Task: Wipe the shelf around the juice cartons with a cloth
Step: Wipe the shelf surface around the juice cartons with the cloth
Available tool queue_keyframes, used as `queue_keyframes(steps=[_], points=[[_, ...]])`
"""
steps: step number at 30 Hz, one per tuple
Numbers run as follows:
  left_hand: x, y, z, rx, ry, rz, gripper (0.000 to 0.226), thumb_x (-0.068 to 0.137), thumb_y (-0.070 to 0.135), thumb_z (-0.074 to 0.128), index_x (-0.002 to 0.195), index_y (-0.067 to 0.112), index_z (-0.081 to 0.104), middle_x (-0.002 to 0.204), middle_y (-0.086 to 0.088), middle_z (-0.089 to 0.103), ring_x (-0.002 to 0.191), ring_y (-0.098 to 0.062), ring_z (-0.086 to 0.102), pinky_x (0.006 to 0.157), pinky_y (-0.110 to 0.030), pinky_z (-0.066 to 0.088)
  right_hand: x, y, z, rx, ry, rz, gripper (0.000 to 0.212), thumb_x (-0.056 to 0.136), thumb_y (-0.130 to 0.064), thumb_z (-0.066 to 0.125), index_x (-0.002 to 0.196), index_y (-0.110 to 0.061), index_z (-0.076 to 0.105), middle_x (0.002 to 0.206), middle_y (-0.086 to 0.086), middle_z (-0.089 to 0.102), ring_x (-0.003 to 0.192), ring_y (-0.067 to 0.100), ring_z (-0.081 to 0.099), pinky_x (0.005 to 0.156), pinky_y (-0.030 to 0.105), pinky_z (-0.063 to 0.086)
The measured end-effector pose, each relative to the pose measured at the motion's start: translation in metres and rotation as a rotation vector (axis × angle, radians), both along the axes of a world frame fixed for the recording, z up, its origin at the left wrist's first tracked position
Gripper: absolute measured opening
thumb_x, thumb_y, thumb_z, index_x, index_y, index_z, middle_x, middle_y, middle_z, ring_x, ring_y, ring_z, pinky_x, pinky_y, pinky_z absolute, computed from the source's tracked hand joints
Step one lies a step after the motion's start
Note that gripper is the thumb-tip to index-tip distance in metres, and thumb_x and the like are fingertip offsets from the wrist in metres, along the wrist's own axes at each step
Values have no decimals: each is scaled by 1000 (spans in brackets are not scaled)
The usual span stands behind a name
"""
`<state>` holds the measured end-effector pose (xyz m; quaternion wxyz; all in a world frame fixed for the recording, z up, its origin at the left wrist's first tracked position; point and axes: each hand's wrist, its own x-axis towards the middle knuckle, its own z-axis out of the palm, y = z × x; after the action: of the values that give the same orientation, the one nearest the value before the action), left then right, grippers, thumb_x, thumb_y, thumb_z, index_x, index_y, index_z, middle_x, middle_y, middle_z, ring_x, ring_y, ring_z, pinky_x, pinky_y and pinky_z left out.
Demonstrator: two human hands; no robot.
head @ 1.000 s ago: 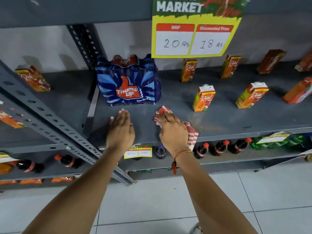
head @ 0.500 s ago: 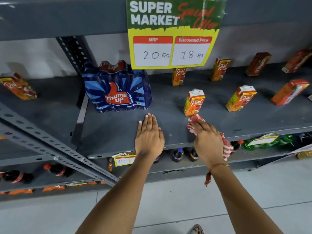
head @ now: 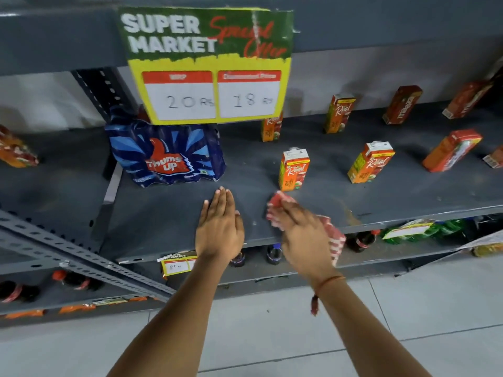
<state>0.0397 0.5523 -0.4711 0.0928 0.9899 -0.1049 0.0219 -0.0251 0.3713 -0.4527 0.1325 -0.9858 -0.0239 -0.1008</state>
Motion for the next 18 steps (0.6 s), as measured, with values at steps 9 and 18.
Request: queue_keyframes(steps=[9,18], points=[[-5,-12,4,3,28,63,57,100,29,23,150,4,12,161,-12,11,149,-20,8,122,-36,5,10,-43,1,20,84,42,65,89,-18,57,152,-22,41,154,2,48,138,27,48,112,41,41],[-50,-99,4,1,-72,45,56,96,28,22,146,2,28,155,-13,29,145,-22,25,119,-35,12,6,-139,17,15,194,-78,68,89,-15,55,154,-21,36,159,1,40,143,28,40,113,42,41]])
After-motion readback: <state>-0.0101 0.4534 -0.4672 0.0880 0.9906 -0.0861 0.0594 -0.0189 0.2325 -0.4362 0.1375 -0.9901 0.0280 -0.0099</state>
